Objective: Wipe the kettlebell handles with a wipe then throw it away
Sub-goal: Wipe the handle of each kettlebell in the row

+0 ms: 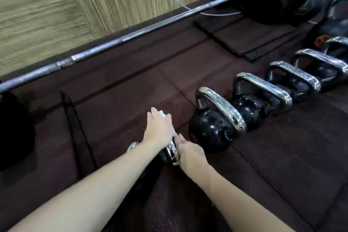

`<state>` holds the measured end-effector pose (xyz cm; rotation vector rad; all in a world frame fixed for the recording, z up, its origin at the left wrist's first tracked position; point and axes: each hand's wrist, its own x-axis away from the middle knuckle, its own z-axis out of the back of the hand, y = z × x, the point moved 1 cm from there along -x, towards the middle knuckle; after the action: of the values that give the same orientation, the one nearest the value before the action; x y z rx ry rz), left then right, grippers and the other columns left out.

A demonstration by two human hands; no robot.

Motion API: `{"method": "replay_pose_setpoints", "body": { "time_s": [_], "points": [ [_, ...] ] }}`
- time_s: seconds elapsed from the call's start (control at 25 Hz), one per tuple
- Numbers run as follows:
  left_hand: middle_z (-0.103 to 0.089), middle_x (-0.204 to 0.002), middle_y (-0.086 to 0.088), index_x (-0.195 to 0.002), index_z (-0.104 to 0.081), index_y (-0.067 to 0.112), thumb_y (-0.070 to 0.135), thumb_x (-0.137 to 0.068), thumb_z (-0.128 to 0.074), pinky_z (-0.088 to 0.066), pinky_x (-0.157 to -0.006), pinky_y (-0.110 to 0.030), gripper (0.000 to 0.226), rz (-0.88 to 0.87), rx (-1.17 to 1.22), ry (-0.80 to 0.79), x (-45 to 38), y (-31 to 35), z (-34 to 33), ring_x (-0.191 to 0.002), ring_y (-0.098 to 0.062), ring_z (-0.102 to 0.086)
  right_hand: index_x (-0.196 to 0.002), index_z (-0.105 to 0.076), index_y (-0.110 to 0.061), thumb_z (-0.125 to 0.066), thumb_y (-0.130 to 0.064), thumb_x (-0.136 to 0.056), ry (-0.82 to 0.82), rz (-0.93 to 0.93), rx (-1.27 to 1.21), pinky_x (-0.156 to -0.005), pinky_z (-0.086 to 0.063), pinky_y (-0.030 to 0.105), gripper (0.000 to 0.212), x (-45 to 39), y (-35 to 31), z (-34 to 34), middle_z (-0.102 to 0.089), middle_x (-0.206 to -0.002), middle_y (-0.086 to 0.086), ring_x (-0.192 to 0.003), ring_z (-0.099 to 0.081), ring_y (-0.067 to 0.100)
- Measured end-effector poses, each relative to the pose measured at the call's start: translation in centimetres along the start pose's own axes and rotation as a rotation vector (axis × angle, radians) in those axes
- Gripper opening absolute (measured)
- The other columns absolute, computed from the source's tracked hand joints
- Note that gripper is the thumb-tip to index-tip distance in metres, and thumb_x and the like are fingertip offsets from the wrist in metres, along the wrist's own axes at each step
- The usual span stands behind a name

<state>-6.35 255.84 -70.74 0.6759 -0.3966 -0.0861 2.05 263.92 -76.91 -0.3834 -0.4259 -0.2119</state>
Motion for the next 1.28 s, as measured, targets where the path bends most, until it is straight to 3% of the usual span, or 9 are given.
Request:
{"method": "replay_pose_setpoints", "body": {
  "time_s": [0.12,0.32,0.48,0.76,0.96,1.04,1.12,1.2,1.28],
  "points": [
    [-0.05,-0.145,-0.028,-0.143,-0.043,-0.004,0.029,-0.108,-0.042,-0.04,-0.11,-0.049,0.048,0.101,-0.021,-0.022,-3.2,0.8,1.0,-0.134,-0.044,-0.048,-0.16,-0.004,-0.013,-0.072,-0.033,-0.087,0.032,0.013,0.094,-0.103,-0.041,0.038,0.101,0.1,0.2,-0.4,-0.014,-0.167,0.011,-0.137,-0.046,0.029],
    [-0.002,-0.173,-0.006,-0.164,0.002,0.011,0.03,-0.108,-0.045,-0.013,-0.123,-0.027,0.076,-0.142,0.178,-0.011,3.9,-2.0,-0.9,-0.159,-0.019,-0.009,-0.16,-0.006,-0.014,-0.063,-0.032,-0.093,0.109,0.041,0.056,-0.098,-0.043,0.041,0.089,0.0,0.7,-1.2,-0.017,-0.166,0.009,-0.133,-0.05,0.029],
    [0.007,-0.173,0.012,-0.162,0.015,0.029,0.03,-0.107,-0.046,-0.013,-0.122,-0.025,0.082,-0.241,0.275,0.001,8.0,-3.3,-2.0,-0.157,-0.004,-0.004,-0.159,0.0,-0.012,-0.055,-0.021,-0.097,0.045,0.078,0.039,-0.104,-0.039,0.041,0.084,-0.5,0.8,-1.0,-0.005,-0.168,0.009,-0.143,-0.038,0.025],
    [-0.039,-0.161,-0.019,-0.162,-0.012,0.008,0.041,-0.099,-0.039,-0.027,-0.123,-0.042,0.076,0.045,0.129,-0.077,-3.2,-0.7,0.4,-0.15,-0.029,-0.035,-0.159,-0.007,-0.009,-0.068,-0.035,-0.09,0.134,0.057,0.111,-0.101,-0.041,0.041,0.095,-0.4,0.9,-0.8,-0.022,-0.164,0.014,-0.135,-0.047,0.029],
    [-0.038,-0.161,-0.004,-0.164,-0.007,0.019,0.035,-0.105,-0.049,-0.031,-0.113,-0.031,0.074,0.017,0.293,0.021,2.6,-1.9,-1.4,-0.144,-0.026,-0.043,-0.115,-0.075,-0.012,-0.089,-0.063,-0.012,0.075,0.05,0.019,-0.051,-0.051,0.019,0.117,-1.0,0.7,-2.8,-0.078,-0.105,0.008,-0.062,-0.072,0.01],
    [-0.038,-0.157,0.003,-0.165,-0.007,0.023,0.02,-0.102,-0.058,-0.034,-0.095,-0.021,0.08,-0.039,0.357,0.131,7.1,-2.5,-3.1,-0.131,-0.02,-0.053,-0.132,-0.063,-0.005,-0.09,-0.057,-0.045,0.007,0.027,-0.019,-0.067,-0.056,0.025,0.105,-1.0,0.7,-2.0,-0.068,-0.127,0.018,-0.088,-0.074,0.014],
    [-0.031,-0.162,0.003,-0.164,-0.006,0.022,0.017,-0.1,-0.06,-0.035,-0.096,-0.021,0.084,-0.091,0.317,0.152,7.5,-3.0,-3.4,-0.133,-0.018,-0.052,-0.158,-0.014,-0.005,-0.059,-0.031,-0.096,0.06,0.047,-0.03,-0.104,-0.041,0.039,0.081,-1.3,0.9,-1.2,-0.02,-0.163,0.021,-0.137,-0.047,0.025],
    [-0.02,-0.17,-0.003,-0.164,-0.008,0.016,0.021,-0.103,-0.055,-0.026,-0.112,-0.022,0.077,-0.107,0.29,0.142,5.1,-2.3,-2.6,-0.151,-0.017,-0.032,-0.159,-0.001,-0.008,-0.057,-0.029,-0.097,0.107,0.056,-0.109,-0.111,-0.032,0.042,0.086,-1.3,1.0,-1.2,-0.007,-0.166,0.018,-0.144,-0.035,0.028],
    [-0.02,-0.17,-0.008,-0.163,-0.014,0.007,0.025,-0.107,-0.046,-0.018,-0.12,-0.026,0.067,-0.091,0.237,0.083,1.2,-1.5,-1.2,-0.156,-0.02,-0.021,-0.153,-0.032,-0.009,-0.084,-0.048,-0.068,0.104,0.042,-0.092,-0.092,-0.051,0.031,0.108,-1.5,1.0,-1.7,-0.047,-0.15,0.022,-0.119,-0.063,0.02]
  ]
}}
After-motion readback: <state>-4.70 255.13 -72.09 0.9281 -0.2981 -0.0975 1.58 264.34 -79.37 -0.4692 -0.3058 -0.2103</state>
